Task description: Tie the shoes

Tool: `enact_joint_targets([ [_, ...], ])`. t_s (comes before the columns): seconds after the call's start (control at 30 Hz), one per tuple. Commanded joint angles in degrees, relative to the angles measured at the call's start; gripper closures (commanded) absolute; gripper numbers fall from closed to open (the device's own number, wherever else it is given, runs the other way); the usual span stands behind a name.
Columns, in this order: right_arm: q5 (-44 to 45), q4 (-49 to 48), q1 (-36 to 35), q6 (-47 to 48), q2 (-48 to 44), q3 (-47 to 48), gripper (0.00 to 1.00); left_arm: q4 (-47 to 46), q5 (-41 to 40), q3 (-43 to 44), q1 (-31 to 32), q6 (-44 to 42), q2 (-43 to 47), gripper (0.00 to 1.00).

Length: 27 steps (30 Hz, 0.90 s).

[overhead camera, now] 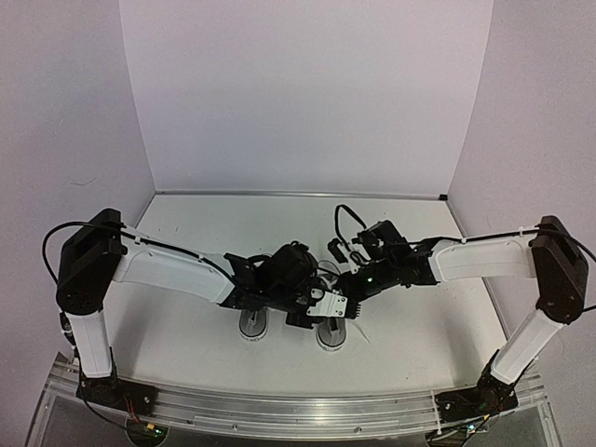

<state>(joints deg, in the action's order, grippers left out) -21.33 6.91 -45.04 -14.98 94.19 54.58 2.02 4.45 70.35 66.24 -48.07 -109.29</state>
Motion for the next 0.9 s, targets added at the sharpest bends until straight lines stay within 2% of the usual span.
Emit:
enact_joint_targets([
  [0.0, -0.40, -1.11, -0.29, -0.14, 0.43, 1.32, 1.00, 2.09, -2.67, 3.91, 0.21, -1.24, -1.97, 0.81],
  [0.7, -0.66, -1.11, -0.29, -0.15, 0.65, 1.32, 1.00, 2.11, -12.64, 4.23, 0.18, 0.21, -4.37, 0.75],
  [0.87, -0.73, -1.11, -0.28, -0.14, 0.56, 1.32, 1.00, 1.76, -13.39, 3.93, 0.21, 0.37, -4.04, 0.81],
])
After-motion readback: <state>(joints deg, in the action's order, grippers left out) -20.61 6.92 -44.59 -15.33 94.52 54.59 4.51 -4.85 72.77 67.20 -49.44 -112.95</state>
